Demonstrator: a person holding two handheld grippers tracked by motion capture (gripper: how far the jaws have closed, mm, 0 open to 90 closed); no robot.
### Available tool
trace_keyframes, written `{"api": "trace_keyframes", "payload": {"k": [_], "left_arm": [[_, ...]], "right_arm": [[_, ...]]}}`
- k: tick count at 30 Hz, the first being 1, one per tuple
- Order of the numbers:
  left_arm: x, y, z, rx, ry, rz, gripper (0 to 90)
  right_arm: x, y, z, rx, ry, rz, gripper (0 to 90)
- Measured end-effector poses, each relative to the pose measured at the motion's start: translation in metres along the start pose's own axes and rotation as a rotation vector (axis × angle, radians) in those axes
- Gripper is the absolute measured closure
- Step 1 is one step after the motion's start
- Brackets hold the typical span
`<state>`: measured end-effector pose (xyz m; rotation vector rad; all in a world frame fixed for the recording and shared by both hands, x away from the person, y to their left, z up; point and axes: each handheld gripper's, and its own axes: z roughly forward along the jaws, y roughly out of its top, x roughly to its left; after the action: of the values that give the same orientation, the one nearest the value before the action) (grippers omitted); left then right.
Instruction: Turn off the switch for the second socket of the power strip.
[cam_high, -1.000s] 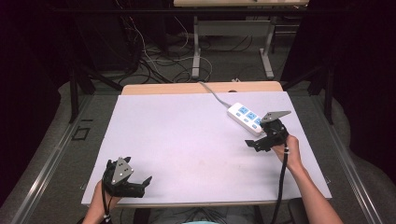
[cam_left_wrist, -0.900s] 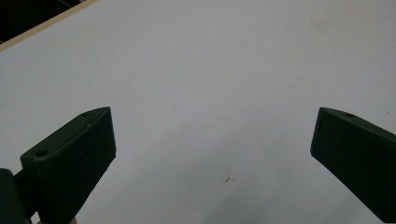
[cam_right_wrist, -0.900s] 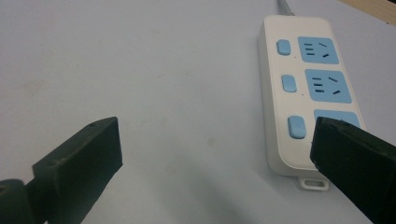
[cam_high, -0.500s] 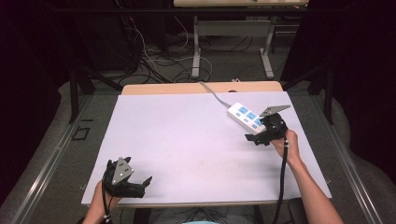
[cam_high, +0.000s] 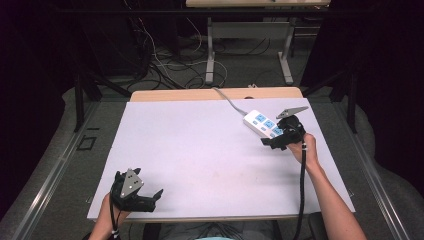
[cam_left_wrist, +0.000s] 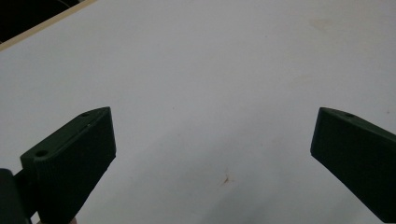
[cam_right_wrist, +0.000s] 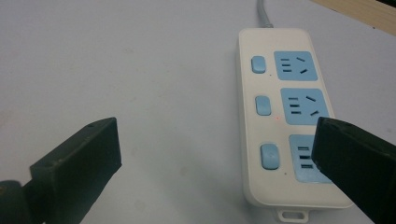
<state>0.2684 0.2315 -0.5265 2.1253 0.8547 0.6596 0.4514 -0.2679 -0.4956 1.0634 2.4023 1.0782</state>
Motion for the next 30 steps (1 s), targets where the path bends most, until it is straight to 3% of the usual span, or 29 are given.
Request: {"api": "trace_keyframes", "payload": {"k": [9,17,18,30], "left_arm": [[0.000,0.000,0.000,0.001,0.009,0.014,0.0],[0.000,0.000,0.000,0.002,0.008,0.011,0.0],[0.000,0.000,0.000,0.002,0.006,0.011,0.0],[0.000,0.000,0.000,-0.003,0.002,0.006,0.0]], "right_arm": [[-0.011,0.005,0.008,-0.001,-0.004,0.011,0.0],[-0.017,0.012,0.009,-0.031,0.002,0.048,0.0],[-0.018,0.012,0.010,-0.036,0.000,0.035,0.0],[-0.022,0.019,0.020,-0.024,-0.002,0.056,0.0]]}}
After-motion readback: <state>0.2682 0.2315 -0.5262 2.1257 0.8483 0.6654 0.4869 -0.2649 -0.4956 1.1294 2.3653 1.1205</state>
